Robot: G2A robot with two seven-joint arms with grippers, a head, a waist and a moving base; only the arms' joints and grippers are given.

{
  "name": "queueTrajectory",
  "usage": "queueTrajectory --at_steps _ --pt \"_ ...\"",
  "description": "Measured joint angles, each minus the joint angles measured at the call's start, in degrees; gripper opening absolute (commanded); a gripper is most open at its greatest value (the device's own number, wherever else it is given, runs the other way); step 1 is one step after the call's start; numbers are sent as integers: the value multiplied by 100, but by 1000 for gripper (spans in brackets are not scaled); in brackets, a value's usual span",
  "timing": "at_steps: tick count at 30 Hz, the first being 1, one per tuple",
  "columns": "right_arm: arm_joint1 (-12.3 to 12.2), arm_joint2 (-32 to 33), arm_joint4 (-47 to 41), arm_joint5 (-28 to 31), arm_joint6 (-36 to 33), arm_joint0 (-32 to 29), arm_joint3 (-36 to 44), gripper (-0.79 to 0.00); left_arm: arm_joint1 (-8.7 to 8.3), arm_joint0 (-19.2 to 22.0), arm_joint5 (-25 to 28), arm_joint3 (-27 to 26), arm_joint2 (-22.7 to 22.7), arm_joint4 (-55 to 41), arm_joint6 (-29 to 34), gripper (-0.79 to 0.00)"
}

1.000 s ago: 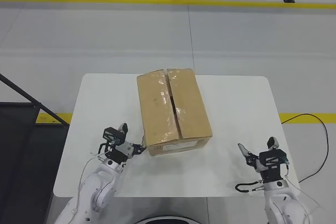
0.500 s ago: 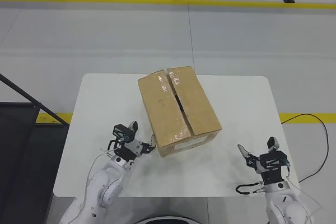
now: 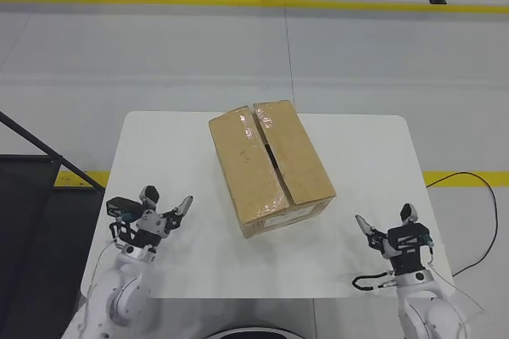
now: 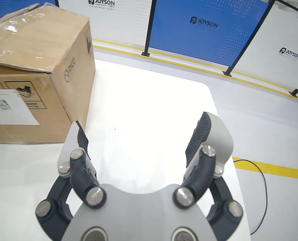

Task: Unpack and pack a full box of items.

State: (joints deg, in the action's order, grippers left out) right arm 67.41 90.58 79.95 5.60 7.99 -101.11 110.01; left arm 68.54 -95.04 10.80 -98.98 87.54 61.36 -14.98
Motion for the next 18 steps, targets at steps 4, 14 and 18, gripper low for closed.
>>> queueTrajectory --at_steps 4,14,18 --pt "40 -321 82 -146 -38 117 -50 0 -10 -141 53 47 281 -217 -139 0" --pt "99 -786 329 -269 -198 330 -47 0 -1 -248 149 136 440 -447 -256 0" --pt "139 -963 348 -439 -413 597 -225 0 -1 -247 147 134 439 -445 -255 0"
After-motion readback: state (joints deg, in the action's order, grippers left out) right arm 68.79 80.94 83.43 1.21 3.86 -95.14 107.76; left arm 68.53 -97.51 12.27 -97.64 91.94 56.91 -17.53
